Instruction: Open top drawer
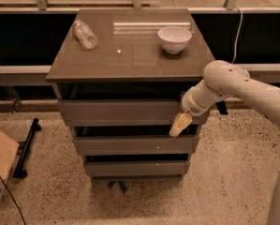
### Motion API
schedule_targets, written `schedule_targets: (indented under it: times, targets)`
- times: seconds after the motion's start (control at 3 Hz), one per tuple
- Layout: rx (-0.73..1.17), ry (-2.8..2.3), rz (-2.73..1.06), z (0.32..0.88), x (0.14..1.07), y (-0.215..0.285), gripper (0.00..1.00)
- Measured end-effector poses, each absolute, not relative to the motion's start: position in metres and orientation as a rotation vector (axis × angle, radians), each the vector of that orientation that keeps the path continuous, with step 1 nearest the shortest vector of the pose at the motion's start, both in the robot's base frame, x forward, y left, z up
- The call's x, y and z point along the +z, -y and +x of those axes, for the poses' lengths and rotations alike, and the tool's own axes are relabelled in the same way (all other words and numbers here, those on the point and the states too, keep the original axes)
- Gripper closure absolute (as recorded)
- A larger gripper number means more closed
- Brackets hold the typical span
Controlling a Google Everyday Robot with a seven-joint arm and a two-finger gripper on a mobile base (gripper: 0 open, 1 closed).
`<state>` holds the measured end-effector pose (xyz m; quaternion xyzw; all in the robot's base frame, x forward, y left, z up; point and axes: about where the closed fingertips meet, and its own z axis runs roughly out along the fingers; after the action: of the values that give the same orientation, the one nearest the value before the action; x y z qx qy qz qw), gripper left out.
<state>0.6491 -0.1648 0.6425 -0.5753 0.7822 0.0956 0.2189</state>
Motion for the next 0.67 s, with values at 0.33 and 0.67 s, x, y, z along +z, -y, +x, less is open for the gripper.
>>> schedule_targets:
  times: [0.33,0.67]
  targets:
    - [0.269,-2.169,-1.615,0.6455,0.6422,0.1649,0.39]
    - [0.269,-2.169,-1.616,0.6454,0.6463,0.1649,0.63]
